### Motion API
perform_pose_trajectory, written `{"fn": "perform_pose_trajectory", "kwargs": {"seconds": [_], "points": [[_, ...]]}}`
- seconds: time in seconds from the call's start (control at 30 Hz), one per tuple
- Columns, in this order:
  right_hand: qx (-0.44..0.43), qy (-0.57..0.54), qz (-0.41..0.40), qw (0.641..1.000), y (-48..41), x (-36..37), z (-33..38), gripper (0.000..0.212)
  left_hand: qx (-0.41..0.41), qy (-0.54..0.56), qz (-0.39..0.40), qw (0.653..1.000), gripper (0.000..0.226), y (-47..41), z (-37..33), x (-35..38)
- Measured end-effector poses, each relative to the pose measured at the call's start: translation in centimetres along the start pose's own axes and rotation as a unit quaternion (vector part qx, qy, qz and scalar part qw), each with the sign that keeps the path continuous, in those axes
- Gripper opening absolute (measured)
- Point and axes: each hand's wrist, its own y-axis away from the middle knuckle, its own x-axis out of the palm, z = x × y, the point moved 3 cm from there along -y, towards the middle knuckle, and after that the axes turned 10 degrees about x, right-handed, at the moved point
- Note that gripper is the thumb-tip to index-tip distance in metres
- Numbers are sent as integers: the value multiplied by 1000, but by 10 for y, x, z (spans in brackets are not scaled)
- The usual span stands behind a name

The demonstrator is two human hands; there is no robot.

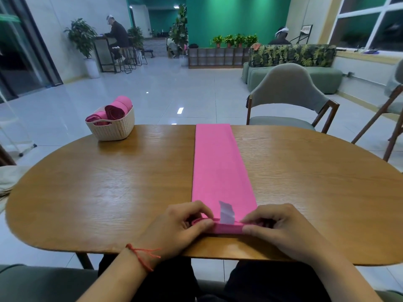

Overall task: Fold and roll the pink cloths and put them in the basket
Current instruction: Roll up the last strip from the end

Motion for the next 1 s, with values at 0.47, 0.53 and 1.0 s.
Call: {"fn": "perform_pose_trajectory", "kwargs": {"seconds": [0.47, 0.53, 1.0], "points": [[-46, 80, -36, 995, 1, 6, 2, 33, 72, -145, 22, 987, 30, 1, -2, 1], [-73, 111, -32, 991, 4, 8, 2, 37, 93, -149, 46, 983, 25, 4, -7, 2], [-46, 98, -48, 993, -4, 12, -2, 7, 2, -129, -25, 991, 10, 2, 8, 7]]}}
